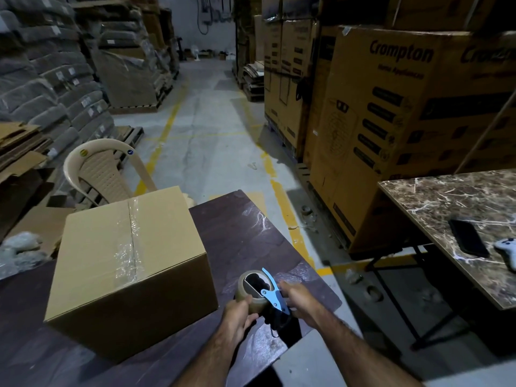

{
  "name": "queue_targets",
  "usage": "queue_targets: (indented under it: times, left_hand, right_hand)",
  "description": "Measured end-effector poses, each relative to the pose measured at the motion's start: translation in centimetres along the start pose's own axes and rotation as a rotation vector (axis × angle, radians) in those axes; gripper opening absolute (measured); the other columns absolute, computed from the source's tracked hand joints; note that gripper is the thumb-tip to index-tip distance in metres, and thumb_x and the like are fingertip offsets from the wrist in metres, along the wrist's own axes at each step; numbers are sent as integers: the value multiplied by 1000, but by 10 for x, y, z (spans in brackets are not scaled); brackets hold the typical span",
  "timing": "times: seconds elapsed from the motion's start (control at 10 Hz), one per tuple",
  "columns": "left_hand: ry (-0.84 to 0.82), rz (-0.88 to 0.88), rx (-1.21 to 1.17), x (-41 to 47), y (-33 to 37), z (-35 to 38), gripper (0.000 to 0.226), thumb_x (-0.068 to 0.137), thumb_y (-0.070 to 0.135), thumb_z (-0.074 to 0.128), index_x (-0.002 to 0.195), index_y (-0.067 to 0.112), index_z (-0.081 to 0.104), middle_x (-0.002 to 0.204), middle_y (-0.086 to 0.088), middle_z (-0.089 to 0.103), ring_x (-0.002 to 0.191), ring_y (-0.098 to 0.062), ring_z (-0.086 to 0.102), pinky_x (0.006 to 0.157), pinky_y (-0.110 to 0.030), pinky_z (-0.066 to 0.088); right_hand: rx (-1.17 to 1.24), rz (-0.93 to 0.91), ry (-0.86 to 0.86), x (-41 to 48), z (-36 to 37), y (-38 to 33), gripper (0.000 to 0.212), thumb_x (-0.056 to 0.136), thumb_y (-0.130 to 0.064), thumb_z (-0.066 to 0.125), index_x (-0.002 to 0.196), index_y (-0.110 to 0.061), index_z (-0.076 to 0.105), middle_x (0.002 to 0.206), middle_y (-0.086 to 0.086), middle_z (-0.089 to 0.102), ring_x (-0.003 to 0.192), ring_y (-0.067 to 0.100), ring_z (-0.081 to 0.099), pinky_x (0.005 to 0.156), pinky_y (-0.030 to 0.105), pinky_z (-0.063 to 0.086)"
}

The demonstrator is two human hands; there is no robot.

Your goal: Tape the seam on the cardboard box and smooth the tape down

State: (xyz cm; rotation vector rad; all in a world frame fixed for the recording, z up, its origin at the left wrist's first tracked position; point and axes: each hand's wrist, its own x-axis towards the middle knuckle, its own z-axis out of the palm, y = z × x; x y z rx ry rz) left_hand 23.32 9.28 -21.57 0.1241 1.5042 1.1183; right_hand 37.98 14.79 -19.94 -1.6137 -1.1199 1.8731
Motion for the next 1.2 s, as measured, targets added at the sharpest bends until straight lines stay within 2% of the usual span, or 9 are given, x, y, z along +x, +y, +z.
queue_targets:
  times: [0.3,0.4,0.5,0.6,0.7,0.8,0.9,1.0,1.2]
  left_hand:
    - [44,1,83,5,2,4,31,93,-4,49,123,-9,54,103,-19,61,75,-20,60,69,-30,54]
    - [20,-7,80,12,-1,5,32,88,-10,50,117,-7,61,105,-18,69,82,-22,66,66,-30,56]
    - [-53,-20,83,23,-5,5,31,86,-9,50,114,-6,63,103,-18,73,98,-28,68,93,-43,54]
    - [-84,-44,121,17,-3,4,35,90,0,49,123,-3,60,114,-21,69,112,-33,63,92,-36,54]
    - [-70,-32,211,2,2,1,38,99,12,41,133,-4,48,136,-31,46,107,-43,60,78,-36,53]
    - [-39,44,310,5,2,-3,40,101,13,39,132,-10,47,91,-34,65,57,-23,41,54,-34,41]
    - [-21,65,317,-1,5,-3,40,102,17,37,128,-11,49,122,-40,52,66,-34,59,51,-23,41]
    - [-1,70,325,-8,12,-5,38,102,23,40,124,-4,56,120,-31,60,101,-39,62,69,-34,43]
    - [-9,145,413,8,21,-11,42,95,37,47,108,3,68,103,-16,71,95,-29,67,84,-36,52]
  right_hand:
    - [-87,17,26,-4,5,3,39,93,-21,45,98,16,60,88,21,54,69,24,51,52,27,38]
    - [-69,40,7,-8,9,0,26,97,-25,44,93,-9,64,89,8,60,56,13,48,54,24,37]
    - [-89,53,11,-11,14,1,28,97,-33,44,97,-16,67,93,6,69,55,10,49,55,22,37]
    - [-105,45,9,-14,15,0,35,96,-36,45,103,-12,70,102,11,72,68,16,55,57,24,38]
    - [-109,47,12,-19,17,-4,37,97,-36,43,108,-9,67,97,9,68,77,19,56,57,24,39]
    - [-110,35,25,-14,18,-3,41,96,-39,44,103,-5,66,103,19,68,76,20,56,58,25,39]
    - [-132,6,44,-15,18,-7,51,97,-41,42,108,4,63,113,32,61,81,24,54,62,28,37]
    - [-146,-43,60,-15,18,-12,54,99,-38,40,119,9,55,106,31,60,88,28,54,65,30,36]
    - [-179,-189,98,-22,23,-31,42,100,-36,43,99,2,62,100,23,64,83,26,61,63,27,37]
